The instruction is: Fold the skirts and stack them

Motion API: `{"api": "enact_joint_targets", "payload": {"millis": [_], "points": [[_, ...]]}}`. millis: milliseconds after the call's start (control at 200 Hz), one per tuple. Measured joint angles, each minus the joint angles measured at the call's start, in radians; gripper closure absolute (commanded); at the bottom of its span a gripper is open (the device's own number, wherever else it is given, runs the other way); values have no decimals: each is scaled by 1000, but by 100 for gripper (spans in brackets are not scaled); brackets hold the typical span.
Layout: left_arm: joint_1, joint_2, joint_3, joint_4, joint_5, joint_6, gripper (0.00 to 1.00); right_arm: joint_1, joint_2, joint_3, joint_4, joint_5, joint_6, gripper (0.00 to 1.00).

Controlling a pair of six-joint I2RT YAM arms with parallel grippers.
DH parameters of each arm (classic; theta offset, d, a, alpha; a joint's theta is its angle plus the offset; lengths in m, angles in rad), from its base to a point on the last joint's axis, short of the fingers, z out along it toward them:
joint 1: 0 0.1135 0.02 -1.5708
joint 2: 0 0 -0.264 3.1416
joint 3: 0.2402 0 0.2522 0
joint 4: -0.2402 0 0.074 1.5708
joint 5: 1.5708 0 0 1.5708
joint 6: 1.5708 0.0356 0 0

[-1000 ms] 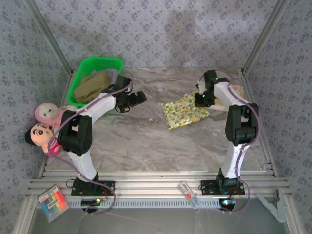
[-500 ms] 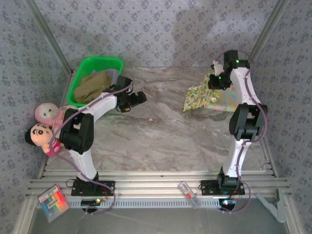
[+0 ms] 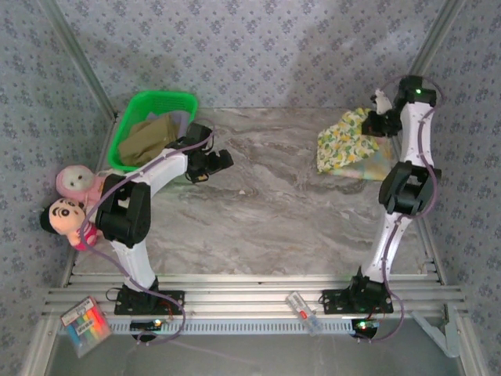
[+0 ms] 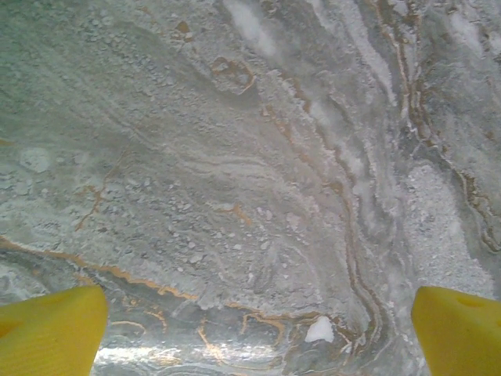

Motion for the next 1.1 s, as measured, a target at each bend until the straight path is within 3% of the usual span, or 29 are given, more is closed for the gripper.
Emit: {"api": "enact_joint_targets", "payload": {"millis": [245,575,755,775,849,894,904,1099], "points": [[11,-26,-8,-52,-67,11,0,-74,302,84,24,139,-39,100],[46,-119,-69,-80,-136,18,0,-46,200,21,119,166,-30,100],[88,-175,-92,-123,-179,37,0,-47,164,21,118,245,-56,100],[95,-183,-92,-130,-184,40,0,-47,163,21,118,256,-58,94],[127,-208,-87,-160,-210,53,0,-47,163,18,118,296,-63,51],[149,-214,-77,-184,-227,58,0,-47,163,16,118,317,-61,7],[154,-214,-72,-190,-231,61,0,-47,163,16,118,322,-61,2],[235,-170,105,-278,-314,103,0,-32,100,-46,193,476,26,0]]}}
